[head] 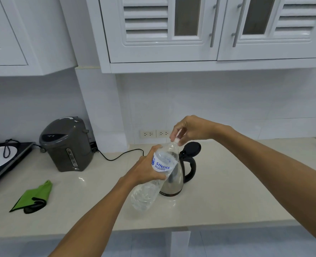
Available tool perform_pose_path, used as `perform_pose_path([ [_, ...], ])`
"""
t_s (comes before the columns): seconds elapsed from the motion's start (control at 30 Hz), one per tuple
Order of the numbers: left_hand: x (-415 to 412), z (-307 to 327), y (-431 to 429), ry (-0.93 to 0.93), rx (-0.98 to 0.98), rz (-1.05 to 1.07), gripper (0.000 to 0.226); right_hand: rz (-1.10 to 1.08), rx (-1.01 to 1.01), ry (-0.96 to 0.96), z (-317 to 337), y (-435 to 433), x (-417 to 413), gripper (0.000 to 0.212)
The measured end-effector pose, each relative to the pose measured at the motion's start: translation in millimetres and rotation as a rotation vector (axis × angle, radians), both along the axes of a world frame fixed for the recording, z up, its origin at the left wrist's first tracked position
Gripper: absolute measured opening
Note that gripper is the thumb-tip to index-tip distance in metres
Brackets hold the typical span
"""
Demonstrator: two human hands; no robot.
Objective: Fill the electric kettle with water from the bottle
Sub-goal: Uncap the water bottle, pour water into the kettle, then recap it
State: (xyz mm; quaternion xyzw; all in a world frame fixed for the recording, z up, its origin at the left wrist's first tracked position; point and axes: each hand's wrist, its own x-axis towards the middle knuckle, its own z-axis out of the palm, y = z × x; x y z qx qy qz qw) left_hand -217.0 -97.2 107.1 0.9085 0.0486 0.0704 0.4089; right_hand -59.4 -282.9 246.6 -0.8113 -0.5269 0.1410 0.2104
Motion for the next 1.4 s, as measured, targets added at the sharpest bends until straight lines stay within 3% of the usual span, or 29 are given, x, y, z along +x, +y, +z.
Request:
perform_pose_path([
  [0.1, 3, 1, 1, -0.001, 0.014, 0.002, 0.102, -0.066, -0.007, 0.01, -1, 2, -4, 0.017],
  [0.23, 8, -3, 0, -0.018, -0.015, 0.044, 0.104, -0.148, -0.008, -0.319, -22, 14, -16, 0.037],
  [0.4, 15, -11, -19, -0.026, -0.021, 0.08, 0.098, -0.375, 0.123, -0.598, -55, 15, -17, 0.037],
  [0.6, 24, -35, -54, -0.044, -0.019, 0.128, 0.096, -0.495, -0.037, -0.541, -69, -5, -8, 0.044],
  [0.73, 35, -42, -81, -0.115, -0.103, 0.111, 0.094, -0.458, 0.025, -0.285, -66, -26, 0, 0.054],
  [0.93, 71, -41, -129, -0.157, -0.262, 0.088, 0.101, -0.396, 0.134, -0.065, -46, -84, 17, 0.037],
  [1.4, 240, -64, -239, -0.117, -0.235, 0.066, 0.097, -0.542, 0.243, -0.005, -75, -194, 162, 0.027],
])
